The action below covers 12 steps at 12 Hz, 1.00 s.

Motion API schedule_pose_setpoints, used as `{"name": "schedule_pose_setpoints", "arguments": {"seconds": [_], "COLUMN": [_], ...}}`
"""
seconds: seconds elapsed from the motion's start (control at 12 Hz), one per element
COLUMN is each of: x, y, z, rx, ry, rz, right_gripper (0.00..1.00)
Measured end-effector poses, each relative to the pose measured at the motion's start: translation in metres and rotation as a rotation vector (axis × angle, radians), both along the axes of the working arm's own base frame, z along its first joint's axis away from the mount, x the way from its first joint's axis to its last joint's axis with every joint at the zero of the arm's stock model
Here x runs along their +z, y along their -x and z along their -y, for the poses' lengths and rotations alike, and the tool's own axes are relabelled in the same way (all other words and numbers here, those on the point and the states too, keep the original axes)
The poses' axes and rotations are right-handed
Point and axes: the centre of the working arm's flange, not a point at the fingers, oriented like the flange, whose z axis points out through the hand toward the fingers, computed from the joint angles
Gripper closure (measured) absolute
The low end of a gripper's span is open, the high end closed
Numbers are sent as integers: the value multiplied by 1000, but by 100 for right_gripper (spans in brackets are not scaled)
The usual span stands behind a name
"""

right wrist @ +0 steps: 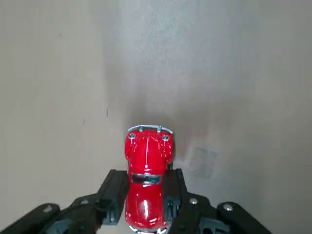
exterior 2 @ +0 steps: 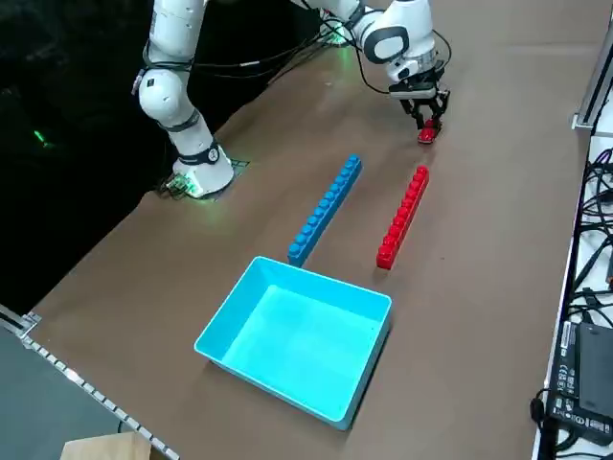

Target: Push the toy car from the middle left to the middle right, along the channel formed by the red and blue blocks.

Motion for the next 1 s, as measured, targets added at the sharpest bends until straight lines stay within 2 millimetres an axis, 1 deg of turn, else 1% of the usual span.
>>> {"name": "schedule_pose_setpoints", "arguments": {"seconds": [0.42, 0.5, 0.67, 0.75, 0.83, 0.92, 1.0], "x": [0, -2, -6, -4, 2, 11, 20], "y": [1, 1, -2, -5, -9, -14, -18], "z": [-10, -11, -15, -16, -18, -21, -23], "rx": [18, 24, 34, 37, 42, 49, 56], "ry": [-1, 2, 13, 23, 33, 43, 51], "rz": [10, 11, 5, -7, -18, -28, -36], "right_gripper": [57, 52, 30, 19, 7, 0, 0]}}
